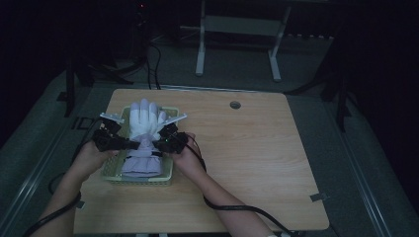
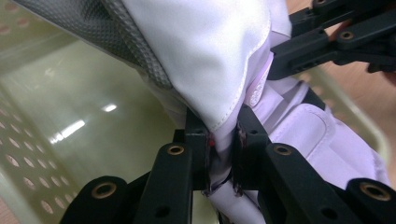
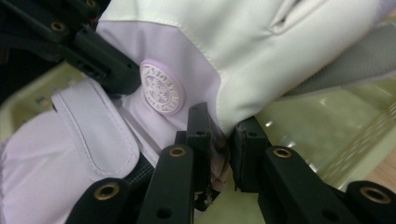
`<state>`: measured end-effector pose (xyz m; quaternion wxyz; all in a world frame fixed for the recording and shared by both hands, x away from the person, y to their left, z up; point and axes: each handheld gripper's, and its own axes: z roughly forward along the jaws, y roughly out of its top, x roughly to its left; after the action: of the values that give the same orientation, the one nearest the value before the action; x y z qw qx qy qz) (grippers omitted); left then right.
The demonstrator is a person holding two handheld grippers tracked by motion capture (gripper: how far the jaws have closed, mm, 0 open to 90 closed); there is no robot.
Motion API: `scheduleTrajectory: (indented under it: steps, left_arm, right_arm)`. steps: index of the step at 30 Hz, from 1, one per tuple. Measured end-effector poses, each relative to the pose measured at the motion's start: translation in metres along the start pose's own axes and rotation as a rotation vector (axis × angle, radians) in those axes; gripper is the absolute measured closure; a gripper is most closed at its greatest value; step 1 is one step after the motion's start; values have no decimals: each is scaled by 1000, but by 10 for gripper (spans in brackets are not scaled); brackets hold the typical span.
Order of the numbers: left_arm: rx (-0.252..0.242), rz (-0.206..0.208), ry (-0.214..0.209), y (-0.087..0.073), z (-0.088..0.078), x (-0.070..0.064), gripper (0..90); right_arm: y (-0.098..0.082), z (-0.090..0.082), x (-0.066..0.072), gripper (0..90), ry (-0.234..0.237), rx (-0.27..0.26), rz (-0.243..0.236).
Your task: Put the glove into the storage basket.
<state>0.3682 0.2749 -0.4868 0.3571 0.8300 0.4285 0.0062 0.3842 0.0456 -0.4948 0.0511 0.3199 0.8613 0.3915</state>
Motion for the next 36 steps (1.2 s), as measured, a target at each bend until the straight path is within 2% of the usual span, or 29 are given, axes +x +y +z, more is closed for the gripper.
scheduleTrajectory:
  steps: [3, 5, 8, 12, 13, 16, 17, 18, 21, 23, 25, 27, 29, 31, 32, 34, 36]
  left_arm:
    - [16, -1, -2, -5, 6, 1, 794]
    - [40, 3, 5, -6, 11, 1, 793]
    - [43, -2, 8, -7, 14, 1, 793]
    - [55, -1, 17, -5, 15, 0, 786]
    - [61, -2, 24, -5, 16, 0, 770]
    - [79, 30, 90, -4, 19, -4, 654]
    - [83, 41, 118, -3, 21, -6, 605]
    - [95, 42, 130, -3, 23, -7, 597]
    - [115, 41, 154, -2, 28, -6, 587]
    - [111, 26, 156, -3, 29, -5, 571]
    - [116, 16, 165, -4, 29, -4, 549]
    - [118, 15, 182, -5, 29, -5, 516]
    - [100, 5, 184, -5, 26, -6, 494]
    - [85, 6, 192, -5, 25, -7, 368]
    - [35, 25, 152, -5, 20, -9, 283]
    - [-14, 40, 183, -5, 15, -14, 193]
    - [-72, 56, 208, -4, 11, -18, 146]
  right_arm:
    - [-5, 4, 2, 793, -10, 17, -9]
    - [-6, 7, 4, 792, -30, 45, -15]
    - [-5, 10, 8, 788, -66, 83, -26]
    - [-4, 12, 8, 735, -74, 109, -7]
    - [-4, 12, 7, 693, -74, 116, -7]
    - [-8, 16, 2, 583, -58, 129, 8]
    - [-9, 17, 2, 561, -52, 129, 11]
    - [-9, 16, 1, 555, -50, 129, 9]
    - [-7, 14, 1, 542, -56, 138, 5]
    - [-6, 11, 0, 512, -52, 133, 1]
    - [-5, 7, 0, 476, -45, 123, -4]
    - [-4, 2, -2, 461, -45, 90, -4]
    - [-2, -4, -5, 403, -25, 57, 9]
    - [0, -10, -7, 363, -7, 40, 10]
    - [1, -12, -8, 303, 4, 35, -2]
    - [2, -16, -9, 235, 17, 17, -10]
    - [2, -18, -11, 190, 25, 10, -12]
